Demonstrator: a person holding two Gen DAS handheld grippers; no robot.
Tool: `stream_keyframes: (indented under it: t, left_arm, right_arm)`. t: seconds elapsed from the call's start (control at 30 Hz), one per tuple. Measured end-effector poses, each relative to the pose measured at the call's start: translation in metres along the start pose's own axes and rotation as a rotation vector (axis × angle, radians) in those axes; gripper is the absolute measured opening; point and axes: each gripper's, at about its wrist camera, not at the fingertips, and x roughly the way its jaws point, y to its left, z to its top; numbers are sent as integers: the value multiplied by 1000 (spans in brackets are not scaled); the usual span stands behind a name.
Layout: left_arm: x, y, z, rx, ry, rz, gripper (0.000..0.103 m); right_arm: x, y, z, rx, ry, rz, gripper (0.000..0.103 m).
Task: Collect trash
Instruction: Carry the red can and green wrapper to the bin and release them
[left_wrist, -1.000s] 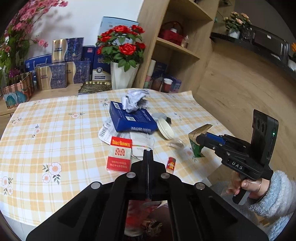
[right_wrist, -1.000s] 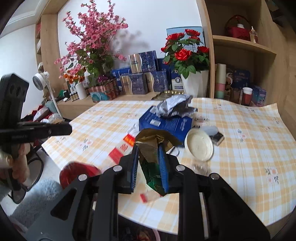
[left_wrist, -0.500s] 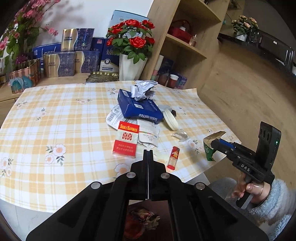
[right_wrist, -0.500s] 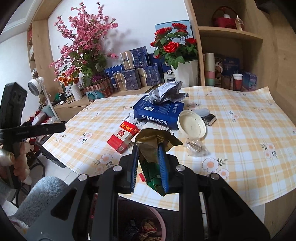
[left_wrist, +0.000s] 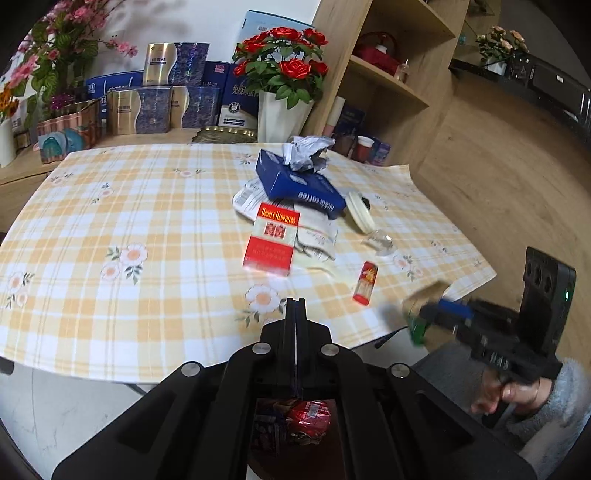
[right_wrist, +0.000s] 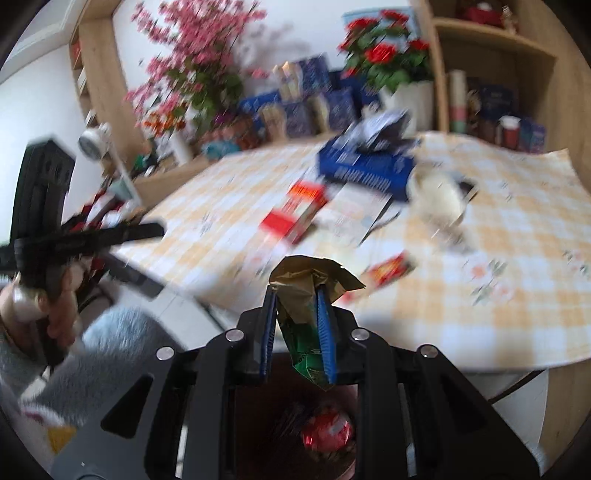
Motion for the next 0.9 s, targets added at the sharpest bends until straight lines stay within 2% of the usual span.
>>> stream_keyframes:
  t: [0.07,0.1,0.13,0.2,0.3,0.43,0.5,0.57,0.67,0.73,0.8,0.9]
  left_arm:
    - [1,-1,-8,13,1,24,5]
    - [2,-2,-12,14,1,30,13]
    - [2,-2,-17,15,-3,37,26]
    - [1,-3,-27,17,-23,52,42]
    - [5,-5,-40,21,-35,68,55]
    - [9,-10,-51,48,-44,110,75]
    - [8,-11,-52,49,-57,132,81]
    - [10,-11,-53,55,-56,145,87]
    - [15,-14,-56,78,-29,157,88]
    - [18,-16,-57,97,-17,167,89]
    - [19,-17,-58,106,-13,170,90]
    - [19,-15,-59,97,-7,174,92]
  right_arm:
    - [10,10,-13,-19,53,23,24]
    - [16,15,-21,-25,85,36,24]
    - [22,19,-29,-30,117,48,24]
    - [34,25,-42,-44,174,51,24]
    - [48,28,-52,-53,240,39,25]
    - [58,23,-61,-19,282,20,27]
    - [62,21,-64,-9,296,-2,30]
    - [63,21,-65,-1,298,-7,40]
    - [64,20,-66,-1,290,-35,69]
    - [63,20,-66,-3,281,-44,73]
    - [62,19,-66,-4,277,-54,84]
    - [61,17,-63,-1,259,-67,91]
